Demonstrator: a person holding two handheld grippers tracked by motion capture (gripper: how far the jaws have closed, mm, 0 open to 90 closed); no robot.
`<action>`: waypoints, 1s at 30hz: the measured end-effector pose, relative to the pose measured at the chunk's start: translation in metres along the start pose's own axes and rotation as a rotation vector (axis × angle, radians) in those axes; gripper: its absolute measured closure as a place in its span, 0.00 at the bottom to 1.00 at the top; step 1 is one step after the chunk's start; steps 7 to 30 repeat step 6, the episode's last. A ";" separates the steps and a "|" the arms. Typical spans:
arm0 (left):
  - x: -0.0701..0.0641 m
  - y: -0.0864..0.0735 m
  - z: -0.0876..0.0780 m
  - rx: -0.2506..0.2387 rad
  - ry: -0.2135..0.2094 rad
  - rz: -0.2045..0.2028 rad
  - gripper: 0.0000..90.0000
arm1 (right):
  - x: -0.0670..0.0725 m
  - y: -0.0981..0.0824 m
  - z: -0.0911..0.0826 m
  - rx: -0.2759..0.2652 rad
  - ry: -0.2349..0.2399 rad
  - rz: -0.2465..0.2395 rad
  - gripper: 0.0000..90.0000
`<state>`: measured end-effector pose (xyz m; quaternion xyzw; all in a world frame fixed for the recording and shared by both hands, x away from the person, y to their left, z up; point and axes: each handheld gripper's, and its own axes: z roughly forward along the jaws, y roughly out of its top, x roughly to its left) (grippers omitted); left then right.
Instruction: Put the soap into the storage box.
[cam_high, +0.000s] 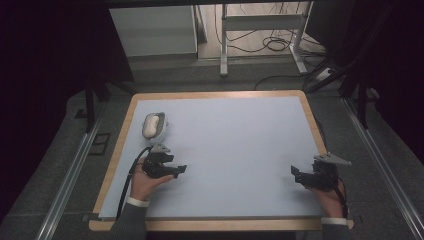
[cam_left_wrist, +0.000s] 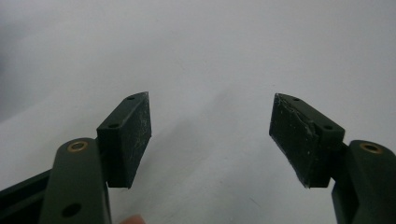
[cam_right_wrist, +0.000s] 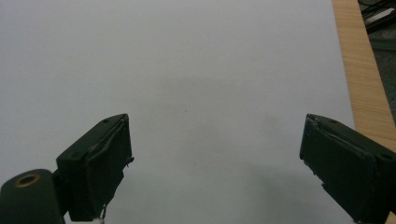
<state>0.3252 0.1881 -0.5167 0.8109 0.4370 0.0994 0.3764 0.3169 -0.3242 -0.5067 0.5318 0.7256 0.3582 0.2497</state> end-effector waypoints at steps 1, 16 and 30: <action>0.001 0.000 -0.001 -0.003 0.000 0.002 0.33 | 0.000 0.000 -0.001 -0.001 0.000 0.000 0.10; 0.003 -0.002 -0.003 -0.004 0.006 -0.010 0.33 | 0.001 0.002 -0.003 -0.014 0.005 -0.005 0.10; 0.003 -0.002 -0.003 -0.004 0.006 -0.010 0.33 | 0.001 0.002 -0.003 -0.014 0.005 -0.005 0.10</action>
